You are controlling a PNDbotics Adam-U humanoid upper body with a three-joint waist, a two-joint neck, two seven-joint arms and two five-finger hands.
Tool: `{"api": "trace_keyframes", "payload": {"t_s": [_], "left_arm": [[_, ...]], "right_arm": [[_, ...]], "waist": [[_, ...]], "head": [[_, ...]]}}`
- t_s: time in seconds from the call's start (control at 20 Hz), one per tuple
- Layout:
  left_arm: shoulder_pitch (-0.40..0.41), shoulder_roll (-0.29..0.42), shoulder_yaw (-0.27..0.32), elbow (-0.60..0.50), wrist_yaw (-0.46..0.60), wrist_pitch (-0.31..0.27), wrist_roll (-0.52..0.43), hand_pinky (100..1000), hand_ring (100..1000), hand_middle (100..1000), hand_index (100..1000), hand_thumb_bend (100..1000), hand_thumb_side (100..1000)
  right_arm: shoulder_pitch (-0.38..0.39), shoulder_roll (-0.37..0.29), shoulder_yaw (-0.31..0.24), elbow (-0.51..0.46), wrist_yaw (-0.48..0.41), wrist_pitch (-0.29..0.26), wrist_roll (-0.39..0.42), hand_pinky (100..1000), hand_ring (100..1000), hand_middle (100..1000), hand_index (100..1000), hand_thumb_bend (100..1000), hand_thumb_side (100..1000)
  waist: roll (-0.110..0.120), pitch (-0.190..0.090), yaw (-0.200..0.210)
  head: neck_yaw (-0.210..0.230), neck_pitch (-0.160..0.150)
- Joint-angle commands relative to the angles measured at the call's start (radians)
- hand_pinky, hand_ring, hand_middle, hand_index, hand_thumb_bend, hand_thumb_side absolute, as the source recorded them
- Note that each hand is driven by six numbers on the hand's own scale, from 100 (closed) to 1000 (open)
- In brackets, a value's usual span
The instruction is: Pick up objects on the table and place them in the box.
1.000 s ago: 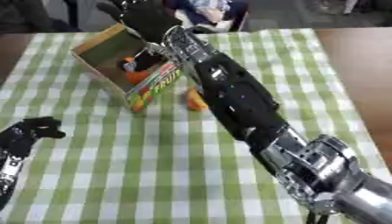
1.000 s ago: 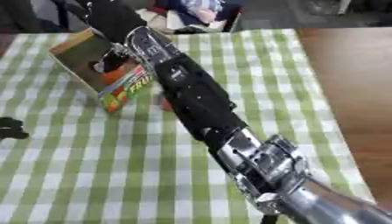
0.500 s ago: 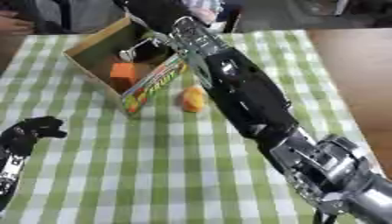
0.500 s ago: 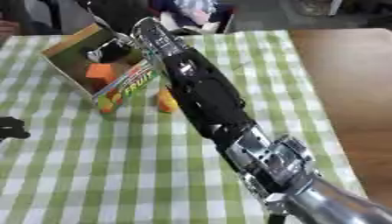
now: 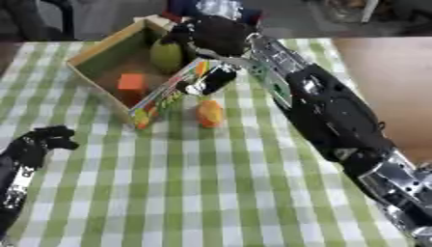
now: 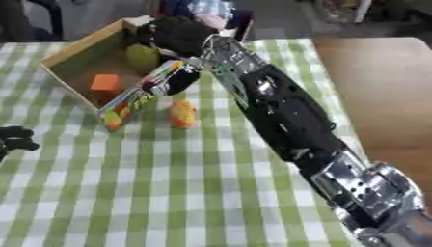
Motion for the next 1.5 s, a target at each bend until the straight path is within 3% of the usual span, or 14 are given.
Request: {"api": "trace_keyframes", "payload": {"t_s": [0.05,0.3,0.35,0.4,0.9,1.2,1.5], "left_arm": [[-0.004,0.020,0.010,-0.015,-0.005,0.000,0.007,855,684,713,828,100,898],[-0.005,0.021,0.011,-0.015,-0.006,0.000,0.009,855,683,713,828,100,898],[-0.005,0.020,0.011,-0.015,-0.006,0.000,0.008,855,683,713,828,100,898],[-0.005,0.020,0.011,-0.015,-0.006,0.000,0.008,855,684,713,828,100,898],[-0.003,0.019,0.011,-0.015,-0.007,0.000,0.009,855,683,713,829,100,899],[-0.001,0.018,0.011,-0.014,-0.007,-0.001,0.008,855,683,712,829,100,900],[-0.002,0.016,0.009,-0.013,-0.007,-0.001,0.006,855,682,712,829,100,902]], "right_arm": [[-0.006,-0.040,0.006,0.006,-0.064,-0.048,0.056,786,810,755,905,313,591],[0.015,-0.059,0.034,0.029,-0.149,-0.061,0.147,788,806,739,899,300,609],[0.018,-0.061,0.036,0.032,-0.159,-0.059,0.164,789,806,734,899,343,510],[0.022,-0.063,0.038,0.037,-0.166,-0.057,0.182,789,806,738,900,297,617],[0.038,-0.056,-0.004,0.069,-0.146,-0.023,0.350,806,812,762,905,295,538],[0.031,-0.032,-0.036,0.093,-0.066,0.013,0.310,810,815,771,908,282,470],[0.029,0.005,-0.050,0.142,0.025,0.007,0.246,806,806,741,878,259,403]], "waist": [[0.001,-0.014,-0.001],[0.000,-0.013,-0.002],[0.000,-0.013,-0.002],[0.000,-0.013,-0.002],[0.004,-0.013,-0.005],[0.008,-0.012,-0.005],[0.010,-0.011,-0.003]], "head": [[0.004,-0.016],[0.004,-0.020],[0.003,-0.020],[0.004,-0.021],[0.005,-0.023],[0.000,-0.022],[-0.005,-0.021]]}}
